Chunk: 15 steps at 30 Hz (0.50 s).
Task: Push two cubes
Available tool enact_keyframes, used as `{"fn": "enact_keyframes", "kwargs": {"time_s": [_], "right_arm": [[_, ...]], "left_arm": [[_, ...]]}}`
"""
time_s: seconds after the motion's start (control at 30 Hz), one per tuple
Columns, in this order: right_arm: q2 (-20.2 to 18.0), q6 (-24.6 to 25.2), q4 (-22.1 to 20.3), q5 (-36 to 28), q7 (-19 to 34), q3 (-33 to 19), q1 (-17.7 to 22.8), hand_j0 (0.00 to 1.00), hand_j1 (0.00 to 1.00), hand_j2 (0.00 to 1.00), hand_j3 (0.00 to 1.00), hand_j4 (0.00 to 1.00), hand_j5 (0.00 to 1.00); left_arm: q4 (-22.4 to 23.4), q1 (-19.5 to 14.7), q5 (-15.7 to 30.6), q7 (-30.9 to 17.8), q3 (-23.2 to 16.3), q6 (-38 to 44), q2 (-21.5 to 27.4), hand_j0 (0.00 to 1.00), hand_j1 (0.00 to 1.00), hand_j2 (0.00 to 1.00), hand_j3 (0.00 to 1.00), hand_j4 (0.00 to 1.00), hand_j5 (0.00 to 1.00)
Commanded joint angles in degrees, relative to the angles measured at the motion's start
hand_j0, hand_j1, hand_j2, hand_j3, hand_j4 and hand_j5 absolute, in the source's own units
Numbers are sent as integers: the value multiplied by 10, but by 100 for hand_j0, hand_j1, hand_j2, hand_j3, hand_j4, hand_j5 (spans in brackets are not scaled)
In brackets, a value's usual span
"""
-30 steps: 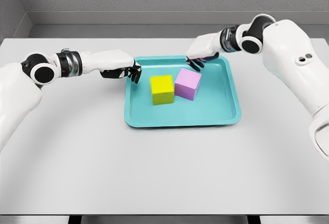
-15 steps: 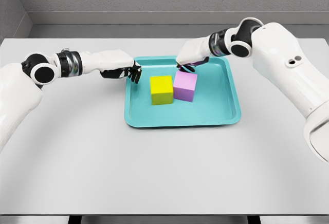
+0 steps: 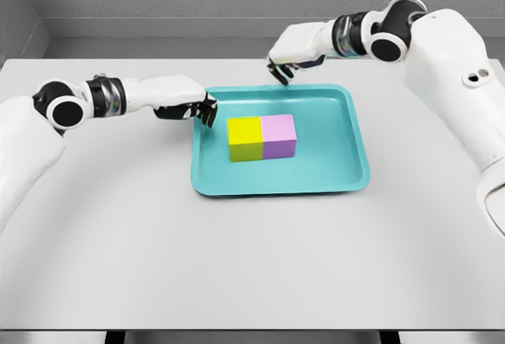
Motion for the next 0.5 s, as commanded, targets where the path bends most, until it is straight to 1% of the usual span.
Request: {"fn": "enact_keyframes", "kwargs": {"time_s": [0.0,0.03,0.07,0.1,0.13,0.17,0.2,0.23,0.3,0.37,0.4,0.47], "right_arm": [[-58,2,0,-17,0,-143,5,100,100,100,100,100,100],[-98,2,2,-33,0,-172,29,100,100,100,100,100,100],[-138,2,13,-70,0,-250,77,100,100,100,100,100,100],[-159,2,14,-75,0,-296,99,100,100,100,100,100,100],[-166,2,15,-76,0,-310,124,100,100,100,100,100,100],[-166,2,16,-82,0,-310,141,100,100,100,100,100,100],[-167,2,18,-105,0,-311,145,100,100,100,100,100,100],[-181,2,15,-140,0,-310,149,100,100,100,100,100,100],[-187,2,12,-148,0,-303,156,100,100,100,100,100,100],[-184,2,9,-148,0,-248,152,100,100,100,100,100,100],[-182,2,9,-148,0,-230,151,100,100,100,100,100,100],[-182,2,9,-148,0,-219,152,100,100,100,100,100,100]], "left_arm": [[0,0,39,0,7,2,32,43,43,43,43,43,43],[0,0,96,0,7,2,75,61,61,61,61,61,61],[3,1,165,0,7,2,132,100,100,100,100,100,100],[3,3,168,0,6,2,154,100,100,100,100,100,100],[6,4,167,0,7,2,165,100,100,100,100,100,100],[12,4,168,0,7,2,170,100,100,100,100,100,100],[20,4,168,0,7,2,166,100,100,100,100,100,100],[21,4,169,0,7,2,165,100,100,100,100,100,100],[21,4,168,0,6,2,165,100,100,100,100,100,100],[21,4,169,0,6,2,165,100,100,100,100,100,100],[21,4,168,0,6,2,165,100,100,100,100,100,100],[21,5,168,0,5,2,165,100,100,100,100,100,100]]}}
